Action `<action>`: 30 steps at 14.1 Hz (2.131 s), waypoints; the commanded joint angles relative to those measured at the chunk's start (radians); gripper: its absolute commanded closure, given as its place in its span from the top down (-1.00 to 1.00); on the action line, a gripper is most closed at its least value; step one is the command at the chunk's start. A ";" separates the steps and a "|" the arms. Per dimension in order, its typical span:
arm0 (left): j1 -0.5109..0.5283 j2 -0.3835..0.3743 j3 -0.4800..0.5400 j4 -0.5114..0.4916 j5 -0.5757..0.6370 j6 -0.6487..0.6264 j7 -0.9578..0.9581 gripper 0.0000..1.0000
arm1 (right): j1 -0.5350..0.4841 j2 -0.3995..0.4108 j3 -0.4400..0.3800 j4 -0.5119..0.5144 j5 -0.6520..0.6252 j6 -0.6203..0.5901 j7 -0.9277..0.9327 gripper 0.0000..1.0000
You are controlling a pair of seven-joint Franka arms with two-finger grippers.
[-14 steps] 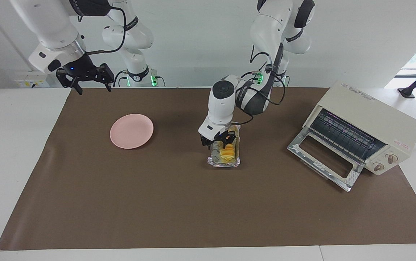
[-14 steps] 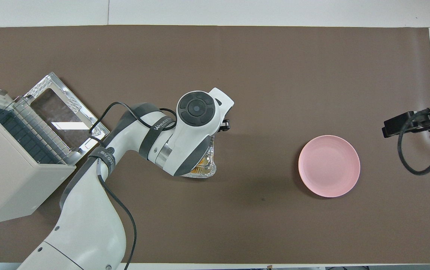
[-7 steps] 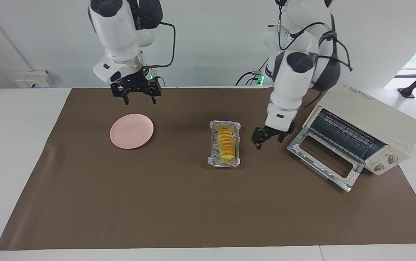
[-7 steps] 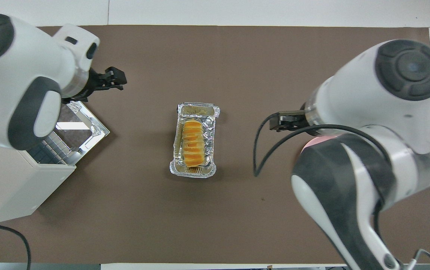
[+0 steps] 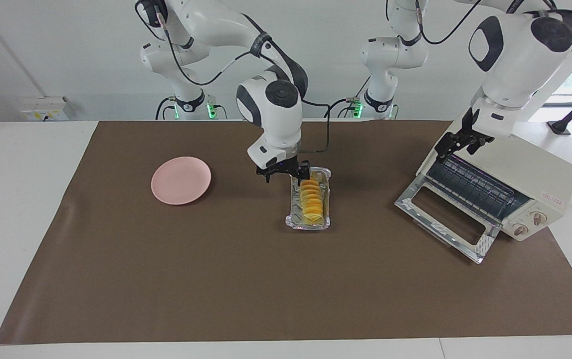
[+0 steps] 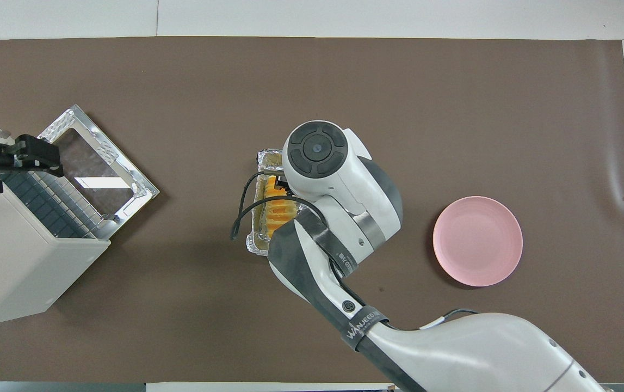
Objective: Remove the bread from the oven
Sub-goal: 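Grasp the foil tray with the right gripper while the left gripper withdraws, then slide the foil tray beyond the pink plate with the right gripper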
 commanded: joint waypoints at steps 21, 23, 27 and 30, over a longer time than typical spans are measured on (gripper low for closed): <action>0.044 -0.042 -0.070 -0.026 -0.040 -0.041 0.139 1.00 | -0.436 0.132 -0.012 0.246 -0.005 -0.089 -0.695 -1.00; 0.057 -0.036 -0.087 -0.021 -0.039 -0.029 0.131 1.00 | -0.473 0.160 -0.013 0.234 -0.031 0.009 -0.742 -1.00; 0.059 -0.033 -0.084 -0.020 -0.036 -0.020 0.139 1.00 | -0.528 0.214 -0.015 0.214 -0.077 0.104 -0.829 -1.00; 0.058 -0.024 -0.078 -0.021 -0.040 -0.020 0.139 1.00 | -0.556 0.209 -0.013 0.189 -0.066 0.111 -0.854 -1.00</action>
